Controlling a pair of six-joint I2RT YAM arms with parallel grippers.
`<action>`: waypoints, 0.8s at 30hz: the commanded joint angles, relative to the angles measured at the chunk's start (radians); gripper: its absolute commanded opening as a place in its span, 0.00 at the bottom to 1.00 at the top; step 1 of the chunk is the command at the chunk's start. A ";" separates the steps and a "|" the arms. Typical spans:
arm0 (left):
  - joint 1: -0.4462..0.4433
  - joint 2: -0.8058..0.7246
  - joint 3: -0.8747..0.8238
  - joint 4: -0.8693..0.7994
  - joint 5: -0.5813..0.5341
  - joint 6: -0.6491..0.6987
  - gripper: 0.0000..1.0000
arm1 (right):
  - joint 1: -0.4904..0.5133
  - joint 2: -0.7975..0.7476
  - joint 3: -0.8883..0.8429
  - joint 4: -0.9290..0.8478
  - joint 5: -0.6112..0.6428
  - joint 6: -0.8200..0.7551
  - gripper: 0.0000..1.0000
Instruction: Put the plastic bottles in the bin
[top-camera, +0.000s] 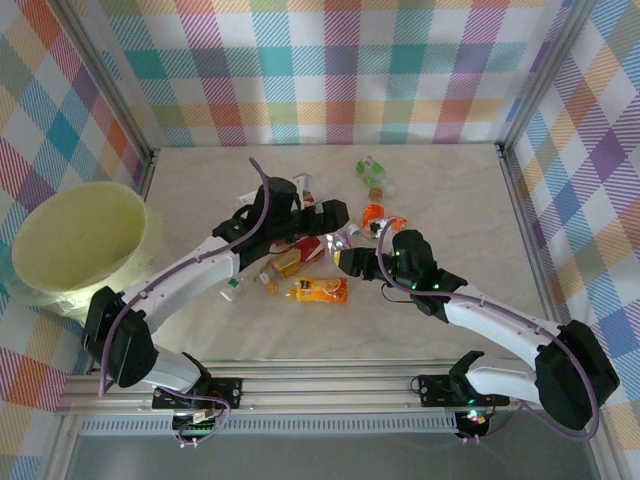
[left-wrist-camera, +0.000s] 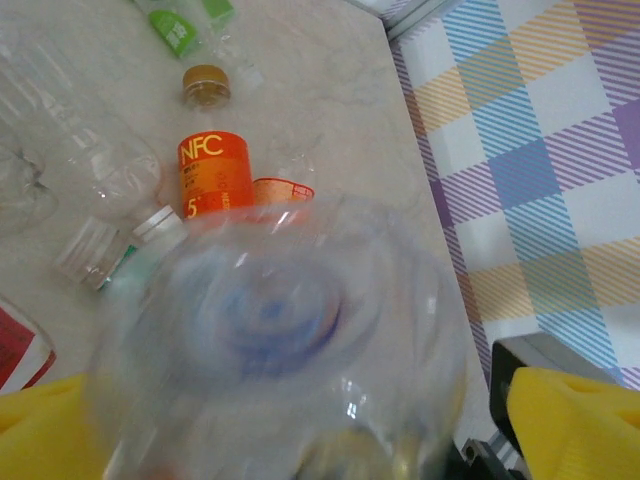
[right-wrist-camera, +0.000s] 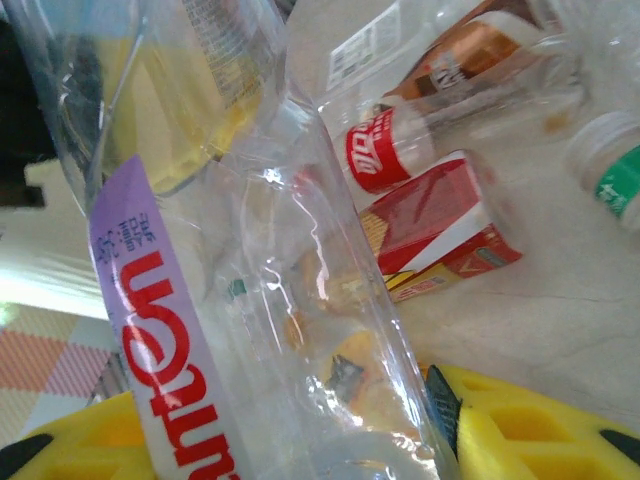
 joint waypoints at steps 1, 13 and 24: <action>-0.010 0.028 0.039 -0.031 0.024 0.004 0.94 | 0.007 0.023 0.039 0.057 -0.099 -0.052 0.42; -0.010 0.044 0.066 -0.097 -0.026 -0.010 0.58 | 0.008 0.044 0.048 0.076 -0.066 -0.076 0.43; -0.010 0.018 0.058 -0.141 -0.108 -0.040 0.48 | 0.008 0.052 0.096 0.005 -0.159 -0.200 0.60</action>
